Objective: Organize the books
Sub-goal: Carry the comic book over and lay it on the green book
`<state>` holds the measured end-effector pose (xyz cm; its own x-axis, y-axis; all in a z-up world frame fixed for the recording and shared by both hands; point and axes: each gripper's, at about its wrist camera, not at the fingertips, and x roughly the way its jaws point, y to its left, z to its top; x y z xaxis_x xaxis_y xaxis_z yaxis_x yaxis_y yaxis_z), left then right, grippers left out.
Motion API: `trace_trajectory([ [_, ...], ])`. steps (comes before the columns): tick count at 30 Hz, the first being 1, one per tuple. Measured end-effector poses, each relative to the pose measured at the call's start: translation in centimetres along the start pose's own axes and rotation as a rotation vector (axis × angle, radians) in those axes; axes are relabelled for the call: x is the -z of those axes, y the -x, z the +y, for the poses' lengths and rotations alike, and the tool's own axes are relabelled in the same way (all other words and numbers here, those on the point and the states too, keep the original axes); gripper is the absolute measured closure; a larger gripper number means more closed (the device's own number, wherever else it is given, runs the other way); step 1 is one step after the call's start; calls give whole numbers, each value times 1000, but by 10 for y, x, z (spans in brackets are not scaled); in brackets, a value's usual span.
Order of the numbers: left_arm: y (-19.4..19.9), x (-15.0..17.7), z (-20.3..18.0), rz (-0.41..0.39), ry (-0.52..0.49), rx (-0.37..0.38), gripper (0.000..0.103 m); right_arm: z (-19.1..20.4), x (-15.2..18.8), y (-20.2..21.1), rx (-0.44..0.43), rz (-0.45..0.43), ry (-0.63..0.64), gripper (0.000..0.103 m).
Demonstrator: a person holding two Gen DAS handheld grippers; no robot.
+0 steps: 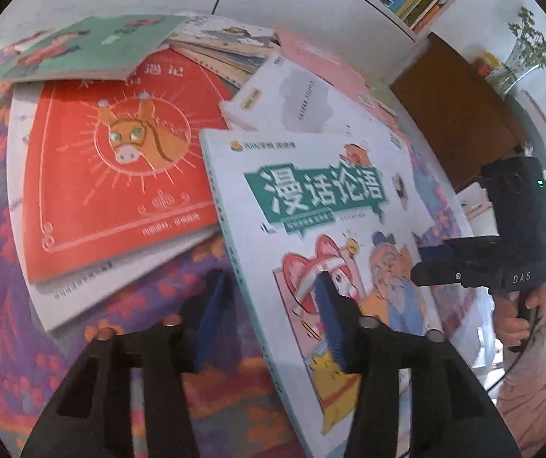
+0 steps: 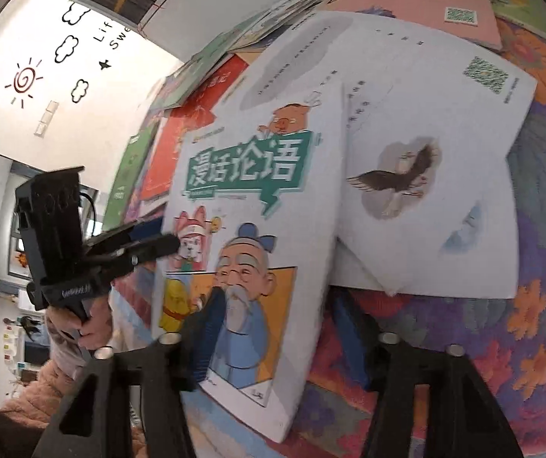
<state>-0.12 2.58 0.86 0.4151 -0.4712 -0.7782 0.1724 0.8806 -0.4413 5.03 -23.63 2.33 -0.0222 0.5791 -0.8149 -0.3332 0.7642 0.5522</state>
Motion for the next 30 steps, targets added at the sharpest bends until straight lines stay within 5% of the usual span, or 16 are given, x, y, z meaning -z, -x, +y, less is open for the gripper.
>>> trace_trajectory([
  [2, -1, -1, 3, -14, 27, 6, 65, -6, 0, 2, 23, -7, 7, 76],
  [3, -1, -2, 3, -15, 38, 4, 66, -10, 0, 3, 23, -10, 6, 77],
  [7, 1, -5, -2, 5, 70, -26, 70, -18, 1, 6, -20, -22, -46, 79],
  [11, 13, -9, -7, -19, 59, -61, 72, 6, 0, 7, 53, -14, -2, 78],
  [19, 30, -17, -15, -27, 21, -124, 72, 49, -1, 15, -6, -37, 36, 83],
  [30, 56, -14, -6, -55, 27, -123, 72, 83, -1, 16, -16, -45, 70, 83],
])
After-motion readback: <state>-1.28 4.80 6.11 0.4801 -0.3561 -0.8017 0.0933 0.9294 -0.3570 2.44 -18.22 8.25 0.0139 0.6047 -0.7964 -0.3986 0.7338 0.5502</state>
